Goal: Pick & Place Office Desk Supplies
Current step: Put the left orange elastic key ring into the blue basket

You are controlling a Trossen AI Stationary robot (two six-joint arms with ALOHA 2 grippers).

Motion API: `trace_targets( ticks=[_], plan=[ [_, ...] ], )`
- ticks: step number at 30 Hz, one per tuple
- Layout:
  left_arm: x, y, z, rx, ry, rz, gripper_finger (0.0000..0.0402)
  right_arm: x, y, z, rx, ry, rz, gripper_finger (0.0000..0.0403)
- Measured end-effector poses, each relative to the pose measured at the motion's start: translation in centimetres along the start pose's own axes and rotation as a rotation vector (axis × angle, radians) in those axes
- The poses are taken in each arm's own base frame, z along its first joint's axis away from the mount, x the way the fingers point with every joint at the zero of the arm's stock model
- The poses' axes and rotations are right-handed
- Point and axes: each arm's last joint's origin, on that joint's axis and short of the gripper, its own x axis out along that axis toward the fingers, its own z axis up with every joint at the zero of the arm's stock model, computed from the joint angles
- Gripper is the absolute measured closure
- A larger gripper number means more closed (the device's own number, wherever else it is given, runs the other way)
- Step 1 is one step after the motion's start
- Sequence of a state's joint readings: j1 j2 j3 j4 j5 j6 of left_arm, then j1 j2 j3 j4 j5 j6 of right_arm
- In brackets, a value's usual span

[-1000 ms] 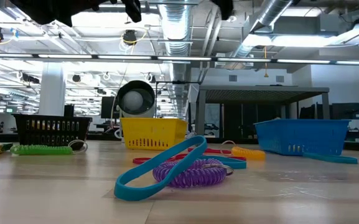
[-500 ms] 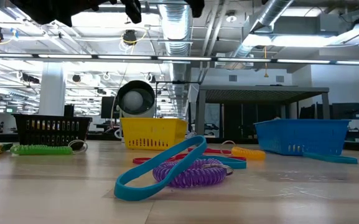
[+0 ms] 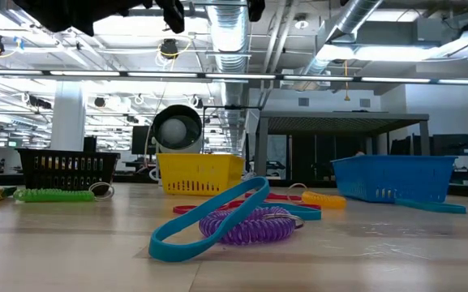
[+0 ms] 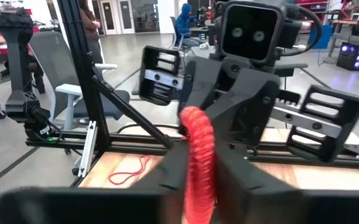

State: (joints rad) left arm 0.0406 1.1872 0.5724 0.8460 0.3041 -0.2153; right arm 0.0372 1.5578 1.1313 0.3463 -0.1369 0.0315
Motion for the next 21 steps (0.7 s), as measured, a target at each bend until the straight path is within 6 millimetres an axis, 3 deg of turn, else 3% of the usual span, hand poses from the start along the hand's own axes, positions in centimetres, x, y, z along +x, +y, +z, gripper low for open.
trace_targets(
  ticks=[10, 16, 21],
  plan=[
    [0.0, 0.0, 0.1, -0.001, -0.007, 0.004, 0.0382, 0.0, 0.0, -0.1, -0.007, 0.009, -0.003, 0.0393],
    [0.0, 0.0, 0.1, -0.026, -0.015, 0.022, 0.0321, 0.0, 0.0, -0.2, -0.004, 0.019, -0.007, 0.0393],
    [0.0, 0.0, 0.3, -0.024, -0.02, 0.022, 0.025, -1.0, 0.2, 0.9, -0.006, 0.0, -0.006, 0.0393]
  ],
)
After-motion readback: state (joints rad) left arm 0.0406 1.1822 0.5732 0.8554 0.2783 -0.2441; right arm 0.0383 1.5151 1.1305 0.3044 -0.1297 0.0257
